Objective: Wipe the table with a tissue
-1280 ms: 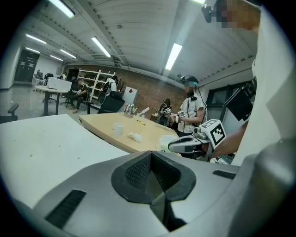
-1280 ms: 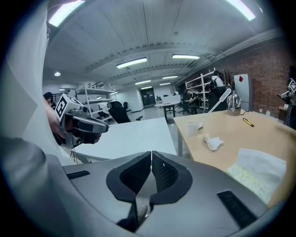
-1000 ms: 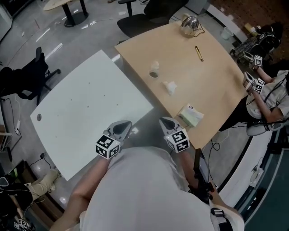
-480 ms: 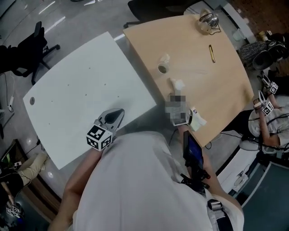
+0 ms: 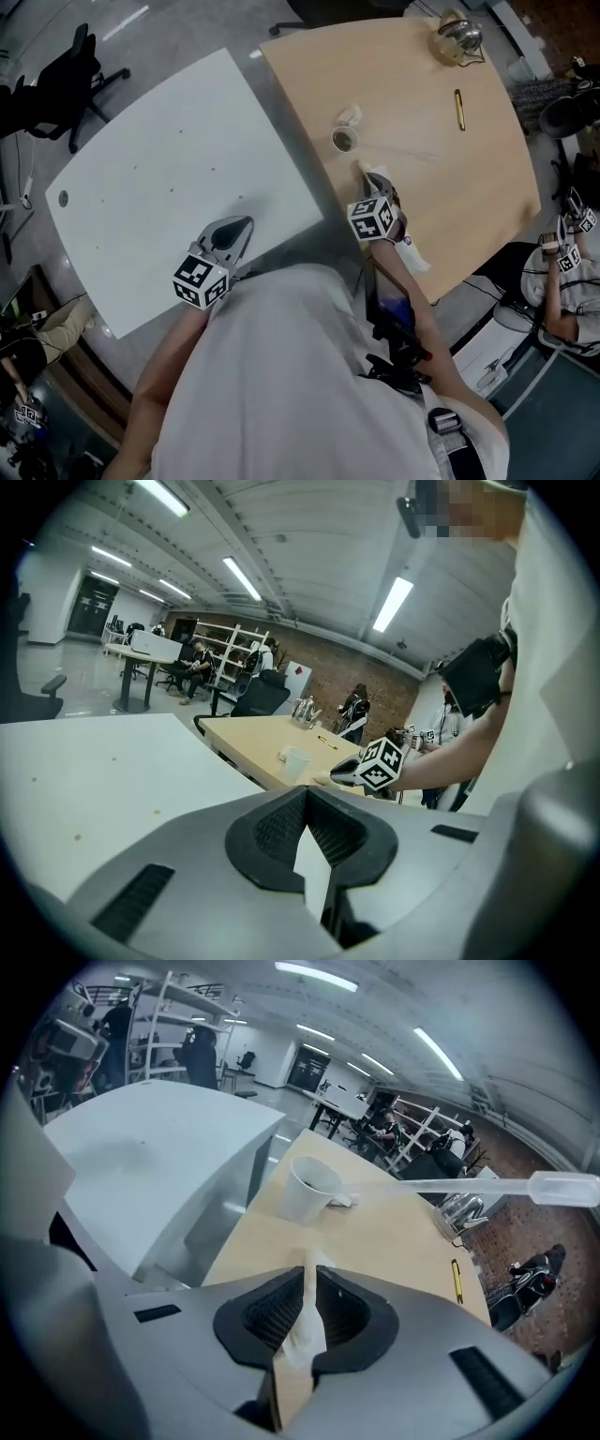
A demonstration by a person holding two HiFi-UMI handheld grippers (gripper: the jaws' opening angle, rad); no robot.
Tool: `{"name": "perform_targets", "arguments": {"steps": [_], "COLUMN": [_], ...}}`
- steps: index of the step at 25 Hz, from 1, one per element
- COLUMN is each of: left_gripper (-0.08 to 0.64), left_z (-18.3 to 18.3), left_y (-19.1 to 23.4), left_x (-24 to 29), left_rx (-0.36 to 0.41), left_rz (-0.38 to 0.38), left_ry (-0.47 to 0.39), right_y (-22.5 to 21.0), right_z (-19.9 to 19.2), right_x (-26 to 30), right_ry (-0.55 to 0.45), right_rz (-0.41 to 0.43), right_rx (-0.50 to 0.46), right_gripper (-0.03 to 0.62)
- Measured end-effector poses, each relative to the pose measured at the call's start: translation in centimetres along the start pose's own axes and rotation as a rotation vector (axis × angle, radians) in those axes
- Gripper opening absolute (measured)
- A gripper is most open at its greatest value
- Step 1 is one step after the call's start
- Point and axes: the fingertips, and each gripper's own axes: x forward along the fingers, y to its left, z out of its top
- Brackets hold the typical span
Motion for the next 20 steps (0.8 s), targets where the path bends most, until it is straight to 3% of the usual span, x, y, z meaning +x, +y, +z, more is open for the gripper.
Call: {"name": "perform_targets", "arguments": {"steps": [6, 10, 12, 14, 15, 20], "left_gripper": [0.006, 0.006, 0.006, 0.006, 0.006, 0.006], "left_z": [0.3, 0.4, 0.4, 0.5, 0.6, 0.8], "left_y": [0.2, 0.4, 0.4, 0.3, 0.2, 0.0], "left_x": [0.6, 0.7, 0.6, 0.6, 0.7, 0.5], "left_rx": [-0.009, -0.008, -0.007, -0.007, -0.008, -0.009], "left_rz": [0.026, 0.037, 0.043, 0.045, 0.044, 0.049], "left_ry": [0.009, 0.011, 0.014, 0.017, 0.018, 0.023], "right_y": [0.7, -0.2, -0.1, -0.1, -0.2, -1.7], "right_z": [-1.3, -1.9, -2.2, -2.7, -2.9, -3.6], "right_x": [2.1, 2.7, 3.0, 3.3, 3.4, 3.7], "right_ry": [0.063, 0.08, 0.085, 0.095, 0.098, 0.121], "right_rz": [0.018, 0.008, 0.041, 0.091, 0.115, 0.159], "right_rx": [-0.093, -0.074, -0.042, 0.023, 0.066, 0.227], "right_gripper": [0.023, 0.043, 0.056, 0.14, 0.153, 0.158]}}
